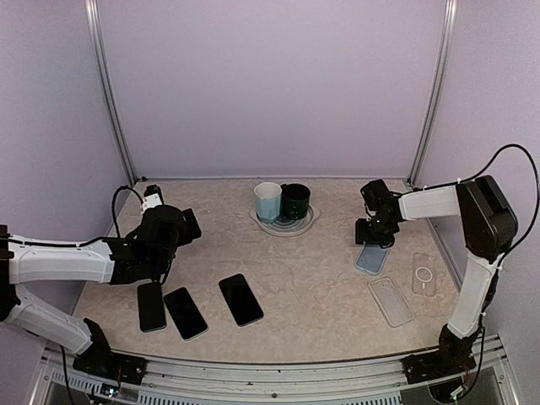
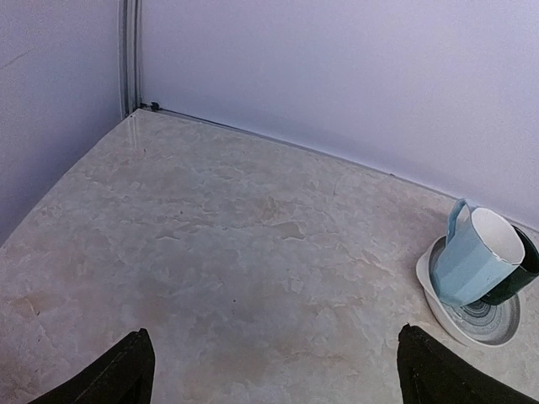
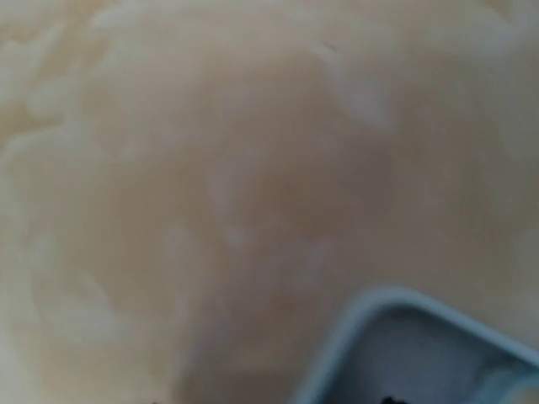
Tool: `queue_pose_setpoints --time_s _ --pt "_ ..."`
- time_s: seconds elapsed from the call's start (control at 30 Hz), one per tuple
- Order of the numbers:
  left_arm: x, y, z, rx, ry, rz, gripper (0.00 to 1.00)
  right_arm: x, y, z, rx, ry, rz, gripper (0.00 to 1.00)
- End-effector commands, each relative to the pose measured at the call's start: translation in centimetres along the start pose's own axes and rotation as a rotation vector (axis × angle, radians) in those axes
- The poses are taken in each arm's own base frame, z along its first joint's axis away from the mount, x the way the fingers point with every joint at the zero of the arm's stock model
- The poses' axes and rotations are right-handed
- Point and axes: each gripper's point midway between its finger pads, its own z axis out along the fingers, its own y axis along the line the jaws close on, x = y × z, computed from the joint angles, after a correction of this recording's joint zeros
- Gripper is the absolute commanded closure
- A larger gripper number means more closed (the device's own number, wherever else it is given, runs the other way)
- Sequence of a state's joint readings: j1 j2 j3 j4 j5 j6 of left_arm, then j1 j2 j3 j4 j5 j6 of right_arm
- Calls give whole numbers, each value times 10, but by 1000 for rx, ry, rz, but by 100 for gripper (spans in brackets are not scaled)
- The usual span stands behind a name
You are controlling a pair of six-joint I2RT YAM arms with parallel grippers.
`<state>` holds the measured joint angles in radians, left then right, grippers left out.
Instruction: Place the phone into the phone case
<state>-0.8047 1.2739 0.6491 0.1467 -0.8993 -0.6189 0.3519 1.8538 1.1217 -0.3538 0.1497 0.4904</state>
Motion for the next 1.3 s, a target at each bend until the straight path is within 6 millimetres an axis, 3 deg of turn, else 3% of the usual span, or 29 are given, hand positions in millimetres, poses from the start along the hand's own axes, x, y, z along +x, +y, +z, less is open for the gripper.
queue_pose_setpoints --time_s 0.0,0.17,0.33,0.5,0.63,0.8,1.03,1.17,1.27 --pt "-5 -6 3 -13 -19 35 1 -2 16 1 21 17 -10 44" --pt "-7 3 4 -67 -43 95 1 12 22 10 11 64 -10 48" --pt "-21 6 0 -89 -80 120 1 30 23 12 -33 99 13 54" --pt "-25 5 -2 -77 -89 100 1 37 43 5 -62 109 -29 89" --pt "-24 7 -2 -85 -84 111 1 45 69 -8 -87 119 -85 100" --pt "-25 10 -5 -86 -76 105 1 63 97 -32 -172 141 -124 100" --pt "-31 17 -12 -78 -93 83 1 88 153 -79 -406 159 -133 100" --pt "-34 21 -16 -81 -101 72 1 105 170 -89 -430 184 -139 100" --pt "-32 22 -17 -71 -95 61 1 119 176 -82 -388 197 -167 100"
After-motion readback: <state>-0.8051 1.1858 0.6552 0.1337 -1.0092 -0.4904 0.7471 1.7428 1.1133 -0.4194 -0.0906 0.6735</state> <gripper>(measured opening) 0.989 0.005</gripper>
